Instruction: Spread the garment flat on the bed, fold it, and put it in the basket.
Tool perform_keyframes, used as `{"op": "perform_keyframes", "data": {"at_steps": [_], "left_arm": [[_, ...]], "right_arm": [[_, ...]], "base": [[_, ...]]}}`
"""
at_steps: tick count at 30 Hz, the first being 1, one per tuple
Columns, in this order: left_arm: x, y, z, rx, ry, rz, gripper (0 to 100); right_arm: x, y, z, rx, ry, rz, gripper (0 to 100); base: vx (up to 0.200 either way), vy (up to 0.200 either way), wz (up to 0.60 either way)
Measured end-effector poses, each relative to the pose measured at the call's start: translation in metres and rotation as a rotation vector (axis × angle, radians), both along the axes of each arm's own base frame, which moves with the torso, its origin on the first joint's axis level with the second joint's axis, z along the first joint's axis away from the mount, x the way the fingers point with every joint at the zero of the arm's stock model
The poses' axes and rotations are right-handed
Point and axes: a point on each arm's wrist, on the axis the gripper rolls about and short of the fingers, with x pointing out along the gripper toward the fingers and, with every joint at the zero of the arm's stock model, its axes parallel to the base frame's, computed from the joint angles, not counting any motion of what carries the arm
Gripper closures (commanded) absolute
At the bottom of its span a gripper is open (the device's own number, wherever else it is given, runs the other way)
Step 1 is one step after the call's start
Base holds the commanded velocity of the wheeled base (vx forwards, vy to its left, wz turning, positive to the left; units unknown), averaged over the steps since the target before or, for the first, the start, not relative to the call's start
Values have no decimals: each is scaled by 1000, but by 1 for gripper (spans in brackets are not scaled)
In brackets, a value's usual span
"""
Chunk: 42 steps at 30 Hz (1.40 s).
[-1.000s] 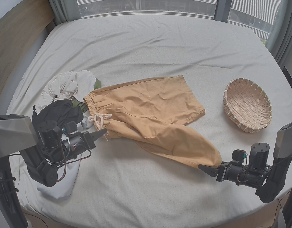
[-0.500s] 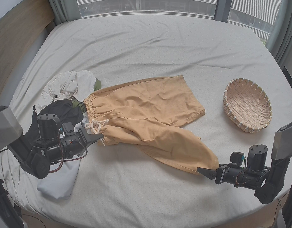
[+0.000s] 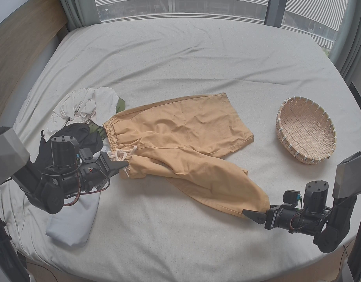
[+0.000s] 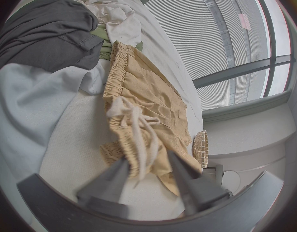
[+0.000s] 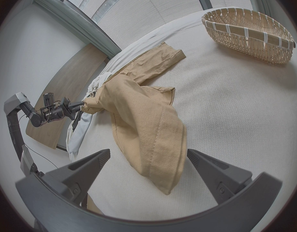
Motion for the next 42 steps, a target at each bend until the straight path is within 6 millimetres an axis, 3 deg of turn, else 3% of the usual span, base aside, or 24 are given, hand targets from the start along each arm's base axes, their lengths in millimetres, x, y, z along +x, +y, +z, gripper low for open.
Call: {"op": "perform_keyframes", "data": {"at_steps": [15,19,26,42], "left_arm": [[-6,4,-16,146,-342,-10,0],[-11,2,-34,218,-398,-48,0],[-32,2,-70,350,-346,-210,0],[-8,5,-83,502,-475,-245,0]], "right_arm": [[0,0,-1,-1,3,-1,0],[0,0,-1,-1,4,-1,0],[-1,-1,-1,-2,8,-1,0],[-3,1,0,-1,5,11,0]], "base": [[0,0,0],[0,0,0],[0,0,0],[0,0,0]]}}
